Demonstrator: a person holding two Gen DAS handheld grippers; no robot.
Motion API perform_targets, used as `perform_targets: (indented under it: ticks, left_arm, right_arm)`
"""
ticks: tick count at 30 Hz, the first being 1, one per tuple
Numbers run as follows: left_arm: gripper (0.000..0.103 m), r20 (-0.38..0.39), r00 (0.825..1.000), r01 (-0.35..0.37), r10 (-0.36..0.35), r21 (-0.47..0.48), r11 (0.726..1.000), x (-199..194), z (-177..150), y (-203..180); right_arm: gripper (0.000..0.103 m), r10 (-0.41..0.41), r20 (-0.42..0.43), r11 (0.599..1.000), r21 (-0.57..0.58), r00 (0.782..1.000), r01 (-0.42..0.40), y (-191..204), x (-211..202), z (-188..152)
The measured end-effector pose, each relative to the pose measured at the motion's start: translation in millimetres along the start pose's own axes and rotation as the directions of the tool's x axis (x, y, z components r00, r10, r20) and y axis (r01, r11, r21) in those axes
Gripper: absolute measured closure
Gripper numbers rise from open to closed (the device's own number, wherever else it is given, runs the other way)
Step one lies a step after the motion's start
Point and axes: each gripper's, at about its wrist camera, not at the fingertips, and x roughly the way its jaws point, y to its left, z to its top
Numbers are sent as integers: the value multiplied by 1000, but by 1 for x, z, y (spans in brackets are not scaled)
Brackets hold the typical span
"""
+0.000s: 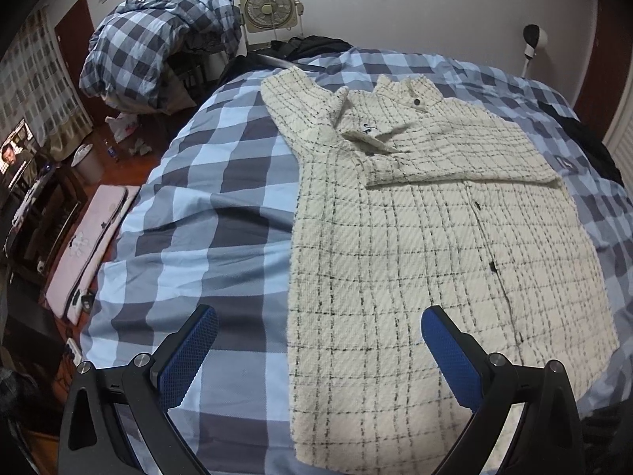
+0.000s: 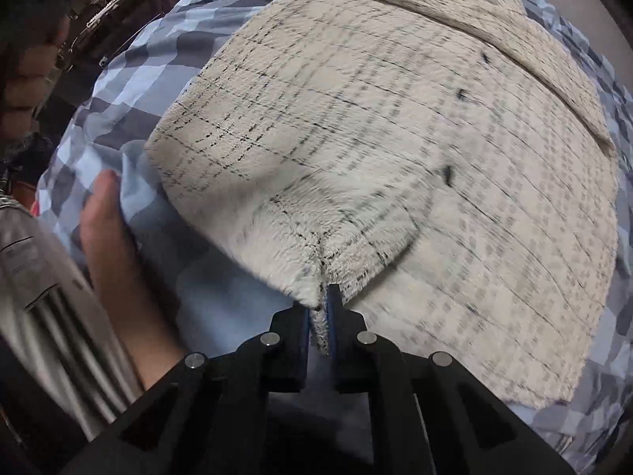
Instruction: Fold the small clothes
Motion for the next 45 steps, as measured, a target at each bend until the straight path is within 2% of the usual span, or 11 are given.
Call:
perform_targets:
  ticks: [5,7,10,13,19,23,27,32,36,39,45]
  left_arm:
    - [0,-5,1000,-9,9,19,1000,1,-2,-3]
    - [0,-6,1000,-9,10,23,1000,2,-2,-4]
    - [0,-26,1000,-1,2,52,999,7,-5,-11]
    - [0,-100,995,5,11,155,988,28,-19,-36]
    - [0,-245,970,99,-4,378,921,64,-62,-102]
    - [0,-330,942,117,58,488,865,88,-97,-129]
    - [0,-314,941,86,124,577,812,96,-117,-137]
    - [0,-360,932,147,38,474,868,76,-92,-123]
    - [0,-233,972,84,18,421,903,46,-64,-101]
    - [0,-211,977,92,-32,284,954,34,-38,-66]
    - [0,-155,988,21,-2,116,993,58,44,4]
  right_arm:
    - [87,123,-146,989,101,982,-109,-16,12,-7]
    - [57,157,-166,977,168,973,-129,-23,19,-12]
    - [26,142,-41,961,247,989,-128,-40,9,-8]
    - [25,-8,40,934,357,999,-7,-45,12,8]
    - [25,-73,62,879,475,995,35,-65,62,69]
    - [24,-90,-47,893,439,995,102,-53,118,135]
    - [17,-99,-146,939,313,984,141,-18,135,119]
    - [17,-62,-166,945,308,984,112,12,128,100]
    - [17,-77,-40,914,397,996,87,12,106,110]
    - [17,-33,44,886,464,998,8,0,110,126]
    - [17,34,272,835,521,962,-176,-16,143,166]
